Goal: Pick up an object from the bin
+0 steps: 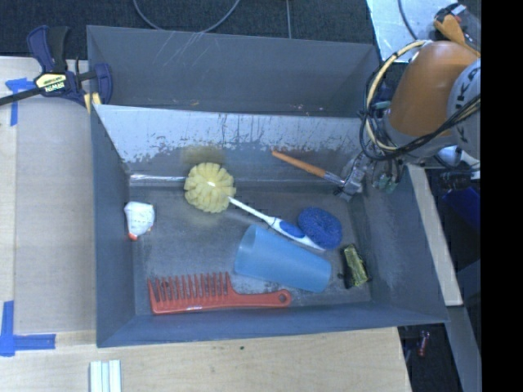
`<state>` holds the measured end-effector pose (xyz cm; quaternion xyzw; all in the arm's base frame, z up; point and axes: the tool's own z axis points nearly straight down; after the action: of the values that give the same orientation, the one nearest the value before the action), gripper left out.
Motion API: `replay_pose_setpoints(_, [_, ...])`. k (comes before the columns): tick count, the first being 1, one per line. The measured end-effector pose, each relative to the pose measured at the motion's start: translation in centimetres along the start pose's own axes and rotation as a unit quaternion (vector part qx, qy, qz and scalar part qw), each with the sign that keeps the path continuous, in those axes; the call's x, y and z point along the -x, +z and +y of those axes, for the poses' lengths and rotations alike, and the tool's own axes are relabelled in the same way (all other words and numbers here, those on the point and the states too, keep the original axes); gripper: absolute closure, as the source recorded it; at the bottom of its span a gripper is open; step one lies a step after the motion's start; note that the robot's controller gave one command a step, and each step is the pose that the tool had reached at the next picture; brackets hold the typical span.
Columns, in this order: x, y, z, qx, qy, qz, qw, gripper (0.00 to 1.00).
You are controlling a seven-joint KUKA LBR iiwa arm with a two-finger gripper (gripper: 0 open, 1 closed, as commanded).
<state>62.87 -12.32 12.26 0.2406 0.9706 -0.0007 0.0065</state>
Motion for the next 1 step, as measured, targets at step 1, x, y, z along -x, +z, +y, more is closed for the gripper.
replay_pose_setpoints(1, [0.06, -1.58, 0.0, 0.0, -0.001, -0.0007, 1.0, 1.0])
